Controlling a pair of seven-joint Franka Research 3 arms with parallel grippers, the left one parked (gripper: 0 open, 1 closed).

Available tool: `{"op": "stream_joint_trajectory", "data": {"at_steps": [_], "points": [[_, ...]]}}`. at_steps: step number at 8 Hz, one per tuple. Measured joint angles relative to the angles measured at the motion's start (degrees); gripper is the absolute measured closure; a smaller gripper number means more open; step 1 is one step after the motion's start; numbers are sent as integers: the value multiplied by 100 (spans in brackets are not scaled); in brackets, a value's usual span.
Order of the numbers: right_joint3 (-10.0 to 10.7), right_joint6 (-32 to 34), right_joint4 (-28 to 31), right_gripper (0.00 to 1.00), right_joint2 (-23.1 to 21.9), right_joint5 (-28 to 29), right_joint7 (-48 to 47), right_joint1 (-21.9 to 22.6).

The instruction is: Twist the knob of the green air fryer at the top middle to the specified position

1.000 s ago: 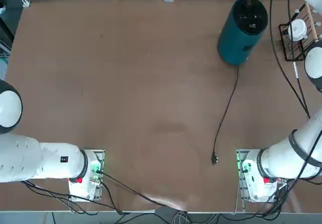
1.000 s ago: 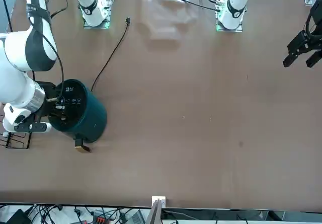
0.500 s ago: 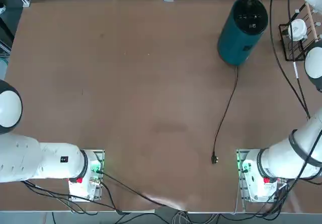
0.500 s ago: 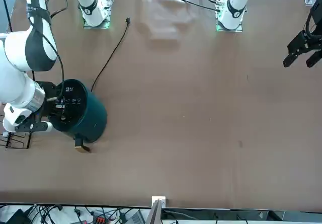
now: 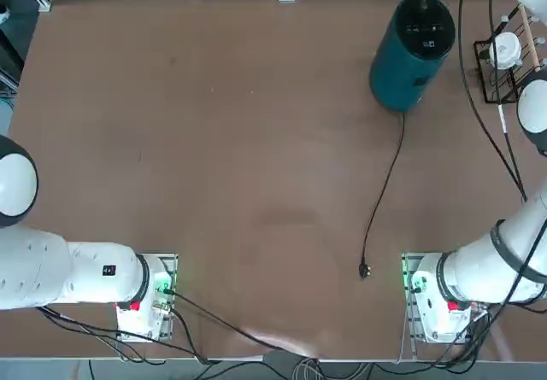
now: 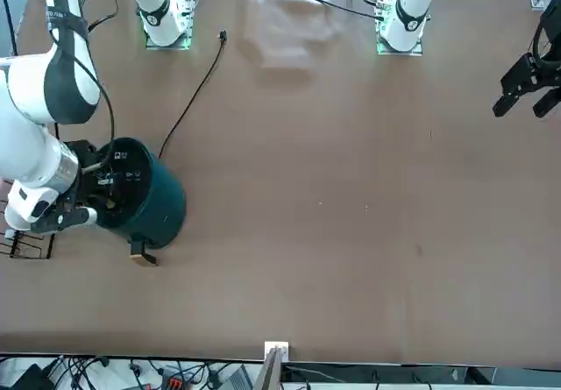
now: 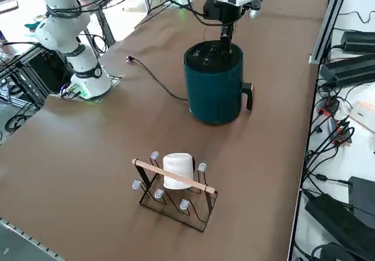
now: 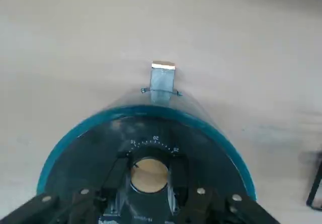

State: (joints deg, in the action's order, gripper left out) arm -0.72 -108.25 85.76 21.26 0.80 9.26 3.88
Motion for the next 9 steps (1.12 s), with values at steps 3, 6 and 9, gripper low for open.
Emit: {"op": "stream_joint_trajectory", "data": {"at_steps": [3, 6, 9], "points": [[-9, 1, -1, 55, 0, -99, 1059, 7], [-28, 4, -2, 55, 0, -216, 1820, 29], [-32, 5, -3, 55, 1, -312, 2420, 56]]}}
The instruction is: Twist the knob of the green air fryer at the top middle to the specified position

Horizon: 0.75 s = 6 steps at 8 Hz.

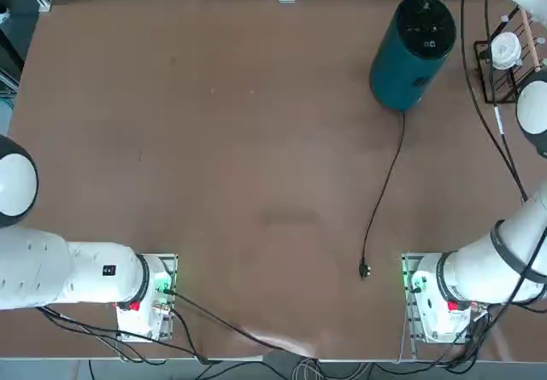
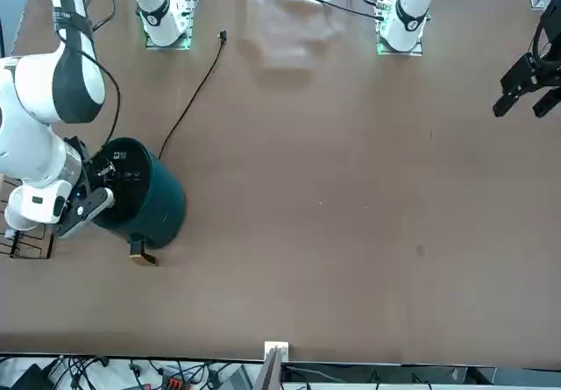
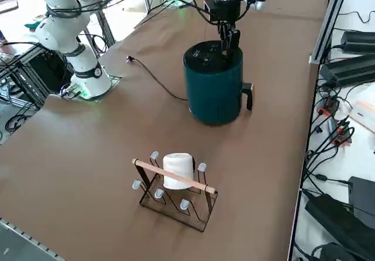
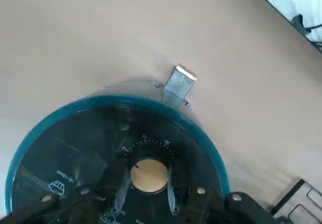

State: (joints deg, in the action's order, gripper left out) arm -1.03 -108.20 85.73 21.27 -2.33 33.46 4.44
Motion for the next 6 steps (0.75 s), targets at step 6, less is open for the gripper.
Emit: {"op": "stream_joint_trajectory", "data": {"at_steps": [6], "points": [[0, -4, -1, 55, 3, -50, 1151, 33]]}}
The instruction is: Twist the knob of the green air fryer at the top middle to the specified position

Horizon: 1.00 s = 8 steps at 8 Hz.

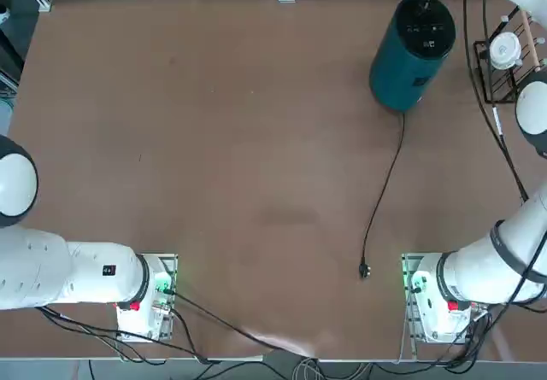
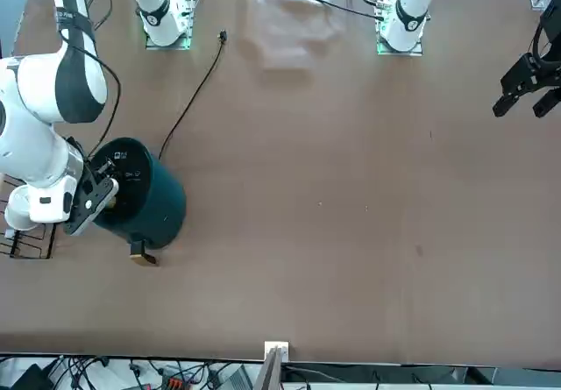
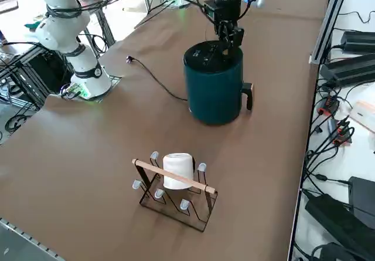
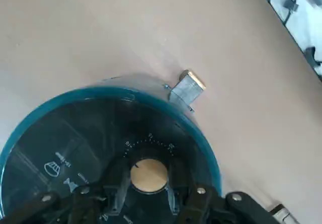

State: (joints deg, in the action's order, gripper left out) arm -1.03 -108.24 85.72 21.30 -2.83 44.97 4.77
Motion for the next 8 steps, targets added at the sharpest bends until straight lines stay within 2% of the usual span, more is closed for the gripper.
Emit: {"op": "stream_joint_trajectory", "data": {"at_steps": [8], "points": [[1, -24, 0, 55, 2, -1, 1959, 0]]}}
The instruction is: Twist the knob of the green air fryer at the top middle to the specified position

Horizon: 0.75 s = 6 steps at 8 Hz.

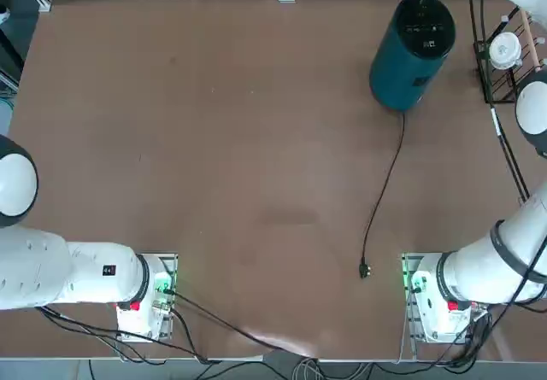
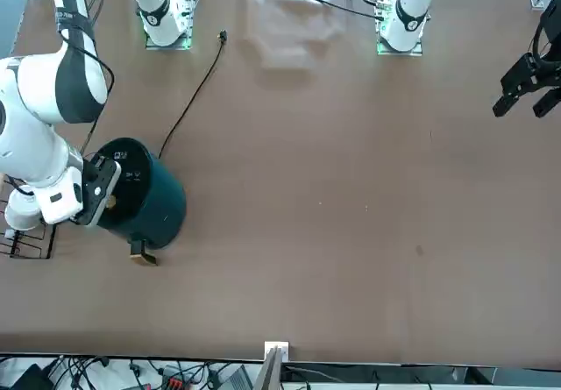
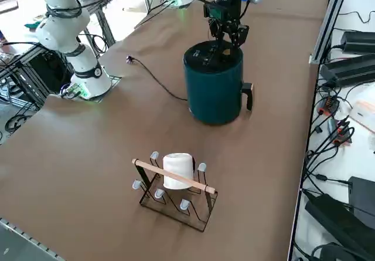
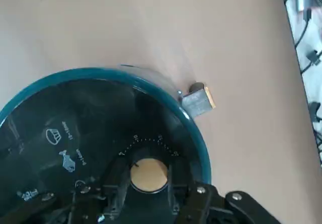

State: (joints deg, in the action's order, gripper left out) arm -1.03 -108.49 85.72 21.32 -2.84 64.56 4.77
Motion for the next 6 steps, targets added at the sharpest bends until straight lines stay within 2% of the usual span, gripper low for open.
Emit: {"op": "stream_joint_trajectory", "data": {"at_steps": [6], "points": [[25, -11, 0, 55, 0, 129, 1244, -17]]}}
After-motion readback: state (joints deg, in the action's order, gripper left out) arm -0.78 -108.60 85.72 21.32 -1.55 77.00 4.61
